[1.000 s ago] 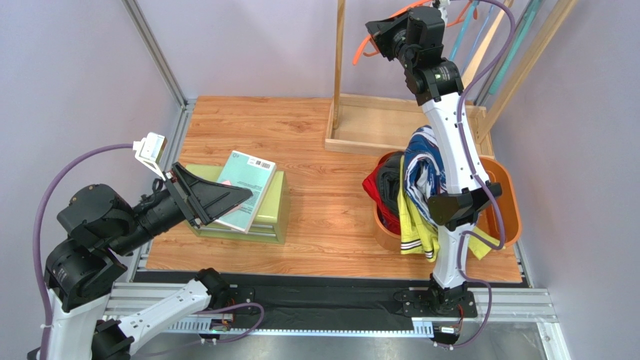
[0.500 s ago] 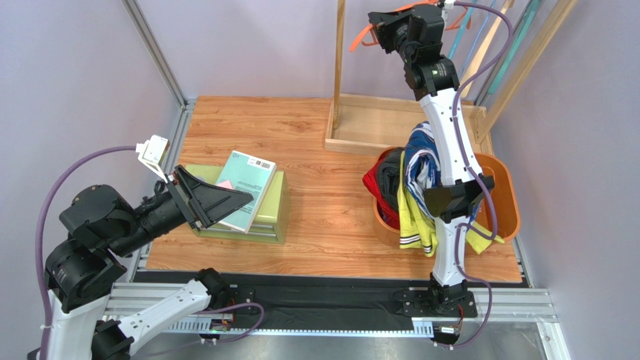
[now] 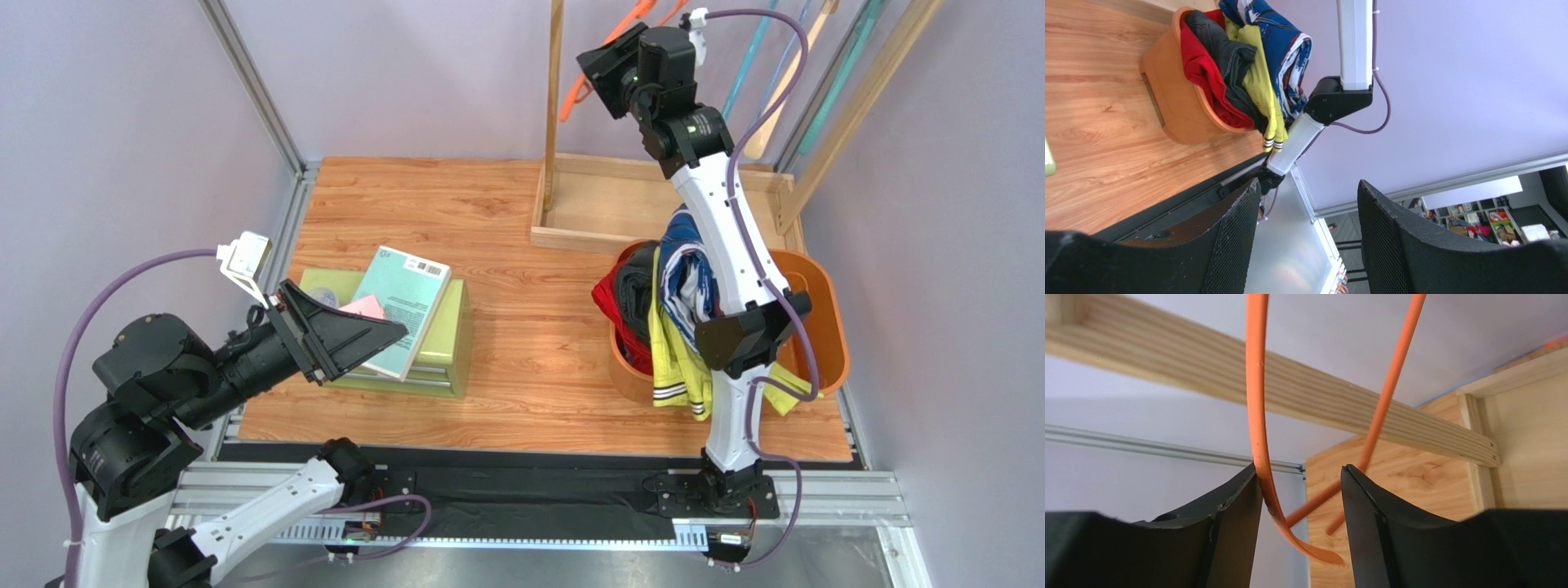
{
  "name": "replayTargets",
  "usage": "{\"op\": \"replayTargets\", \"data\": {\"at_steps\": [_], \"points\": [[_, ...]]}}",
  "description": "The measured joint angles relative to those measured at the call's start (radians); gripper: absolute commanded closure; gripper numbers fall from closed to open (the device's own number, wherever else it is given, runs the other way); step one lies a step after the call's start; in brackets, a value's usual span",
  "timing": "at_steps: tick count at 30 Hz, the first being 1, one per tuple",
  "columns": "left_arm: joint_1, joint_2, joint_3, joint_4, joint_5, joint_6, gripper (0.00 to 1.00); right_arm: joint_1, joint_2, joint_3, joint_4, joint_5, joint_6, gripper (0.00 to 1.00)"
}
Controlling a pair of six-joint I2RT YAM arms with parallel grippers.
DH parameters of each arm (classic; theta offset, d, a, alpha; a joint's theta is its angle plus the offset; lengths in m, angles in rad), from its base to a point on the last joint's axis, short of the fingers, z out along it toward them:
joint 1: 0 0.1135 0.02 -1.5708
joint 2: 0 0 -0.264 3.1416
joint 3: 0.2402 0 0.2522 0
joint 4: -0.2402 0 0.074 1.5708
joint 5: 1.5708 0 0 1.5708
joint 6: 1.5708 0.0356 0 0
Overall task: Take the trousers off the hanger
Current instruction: Hang the hanger back to the clothesline with the right arm
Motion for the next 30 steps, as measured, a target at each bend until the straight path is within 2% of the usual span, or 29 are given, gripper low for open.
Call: {"op": "replayTargets", "data": {"at_steps": [4, 5, 7, 11, 15, 19, 22, 24, 30], "points": [[0.0, -0.008, 0.0, 0.002, -0.008, 0.0, 0.35, 0.039, -0.051, -0.012, -0.063, 0.013, -0.113, 0.3], [0.0, -0.008, 0.0, 0.002, -0.008, 0.0, 0.35, 0.05, -0.086, -0.042, -0.068, 0.015, -0.151, 0.24], [0.0, -0.008, -0.001, 0.003, -0.008, 0.0, 0.35, 0.064, -0.152, -0.089, -0.09, 0.023, -0.196, 0.19], [0.0, -0.023, -0.032, 0.01, -0.008, 0.0, 0.34, 0.08, -0.273, -0.11, -0.156, 0.047, -0.285, 0.0], [0.0, -0.044, -0.077, 0.01, -0.008, -0.003, 0.34, 0.126, -0.39, -0.134, -0.226, 0.096, -0.371, 0.0], [0.0, -0.055, -0.101, 0.011, 0.002, -0.007, 0.32, 0.25, -0.503, -0.215, -0.312, 0.145, -0.439, 0.0], [0.0, -0.073, -0.13, 0.016, 0.01, -0.008, 0.32, 0.371, -0.587, -0.343, -0.363, 0.166, -0.464, 0.0], [0.0, -0.09, -0.161, 0.018, 0.016, -0.013, 0.32, 0.456, -0.66, -0.484, -0.367, 0.173, -0.453, 0.0], [0.0, -0.124, -0.254, 0.023, 0.056, -0.034, 0.32, 0.705, -0.825, -0.824, -0.391, 0.246, -0.359, 0.0]]}}
